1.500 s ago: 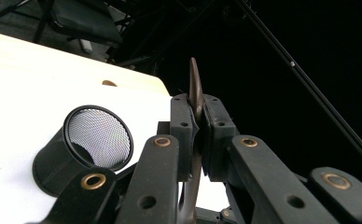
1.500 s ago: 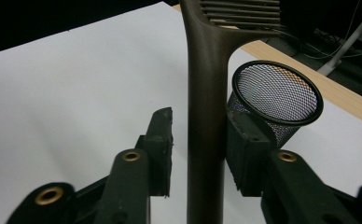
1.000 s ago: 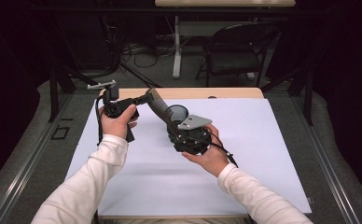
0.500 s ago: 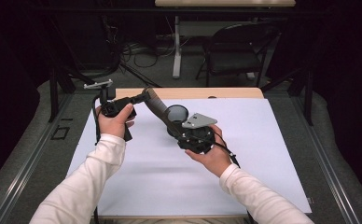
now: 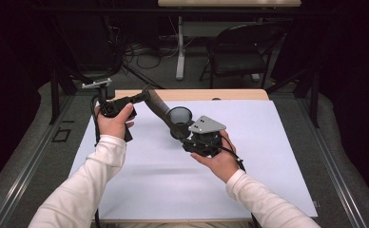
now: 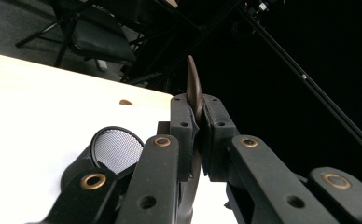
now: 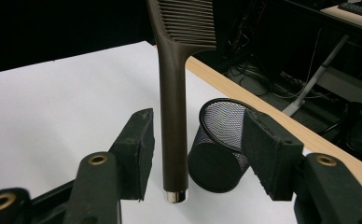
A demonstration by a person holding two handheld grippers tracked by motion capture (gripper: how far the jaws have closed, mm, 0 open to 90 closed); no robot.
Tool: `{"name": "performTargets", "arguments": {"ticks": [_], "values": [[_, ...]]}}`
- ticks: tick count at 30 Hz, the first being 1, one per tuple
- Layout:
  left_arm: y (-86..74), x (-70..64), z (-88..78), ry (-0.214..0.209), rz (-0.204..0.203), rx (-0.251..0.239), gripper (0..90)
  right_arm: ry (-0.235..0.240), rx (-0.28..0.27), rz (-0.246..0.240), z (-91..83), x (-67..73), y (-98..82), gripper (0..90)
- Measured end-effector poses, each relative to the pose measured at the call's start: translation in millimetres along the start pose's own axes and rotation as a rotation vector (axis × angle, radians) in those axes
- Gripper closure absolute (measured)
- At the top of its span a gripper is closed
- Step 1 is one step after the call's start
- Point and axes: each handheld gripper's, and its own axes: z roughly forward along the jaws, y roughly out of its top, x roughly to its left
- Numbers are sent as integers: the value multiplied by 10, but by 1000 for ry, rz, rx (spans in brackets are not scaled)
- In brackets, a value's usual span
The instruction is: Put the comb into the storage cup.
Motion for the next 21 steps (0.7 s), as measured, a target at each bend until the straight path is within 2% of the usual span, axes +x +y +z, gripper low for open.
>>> {"name": "performTargets", "arguments": {"ticks": [3, 7, 16, 21], "values": [[16, -6, -10, 4, 4, -6, 847, 12, -7, 17, -15, -18, -6, 446], [41, -14, -23, 5, 3, -14, 847, 43, -45, 46, -23, -48, -32, 420], [93, -21, -53, 20, 12, -40, 847, 65, -45, 25, -27, -40, -30, 329], [115, -23, -54, 28, 26, -49, 847, 65, -21, 13, -24, -28, -36, 328]]}}
